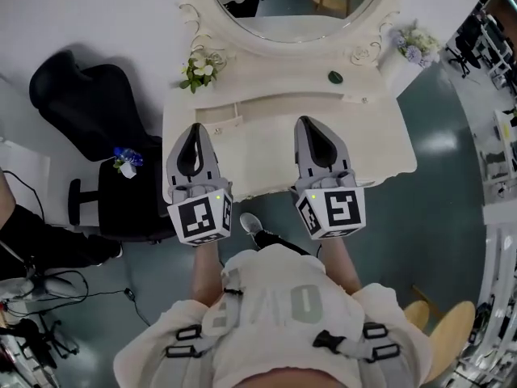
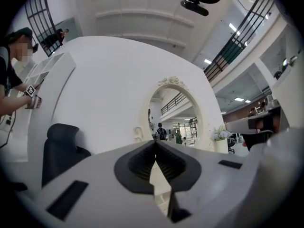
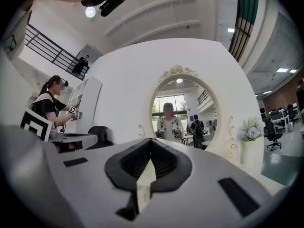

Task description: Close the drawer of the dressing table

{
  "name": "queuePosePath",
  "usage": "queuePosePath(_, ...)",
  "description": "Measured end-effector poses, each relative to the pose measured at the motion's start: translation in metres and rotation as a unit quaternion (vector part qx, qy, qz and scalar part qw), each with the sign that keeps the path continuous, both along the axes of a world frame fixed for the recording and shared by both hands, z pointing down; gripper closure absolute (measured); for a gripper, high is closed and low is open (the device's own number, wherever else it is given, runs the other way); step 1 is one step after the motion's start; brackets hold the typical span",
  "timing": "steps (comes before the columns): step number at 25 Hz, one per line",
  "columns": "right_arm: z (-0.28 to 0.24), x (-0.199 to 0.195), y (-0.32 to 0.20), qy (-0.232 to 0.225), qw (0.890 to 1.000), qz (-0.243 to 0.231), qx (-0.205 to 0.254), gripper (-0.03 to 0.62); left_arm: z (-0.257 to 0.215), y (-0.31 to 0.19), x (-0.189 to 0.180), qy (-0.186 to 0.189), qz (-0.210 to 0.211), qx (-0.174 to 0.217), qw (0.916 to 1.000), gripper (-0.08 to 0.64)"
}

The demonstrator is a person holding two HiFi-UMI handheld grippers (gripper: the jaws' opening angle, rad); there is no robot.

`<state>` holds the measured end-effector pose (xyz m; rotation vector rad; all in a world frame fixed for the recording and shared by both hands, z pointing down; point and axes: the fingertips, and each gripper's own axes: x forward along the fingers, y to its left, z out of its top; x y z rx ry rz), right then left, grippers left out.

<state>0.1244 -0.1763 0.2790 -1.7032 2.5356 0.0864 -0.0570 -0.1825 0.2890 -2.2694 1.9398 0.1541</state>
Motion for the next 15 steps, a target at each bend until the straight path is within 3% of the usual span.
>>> queuePosePath(8, 0.011, -0.033, -0.047, -0.005, 0.999, -0.036, -0.013, 0.584, -0.006, -0.034, -0.025, -0.011, -0.031, 0.000, 0.9995, 0.540)
queuePosePath(15, 0.031, -0.064, -0.095, -0.002, 0.997, -0.066, -0.043, 0.584, -0.006, -0.063, -0.045, -0.044, -0.054, 0.003, 0.9976, 0.540)
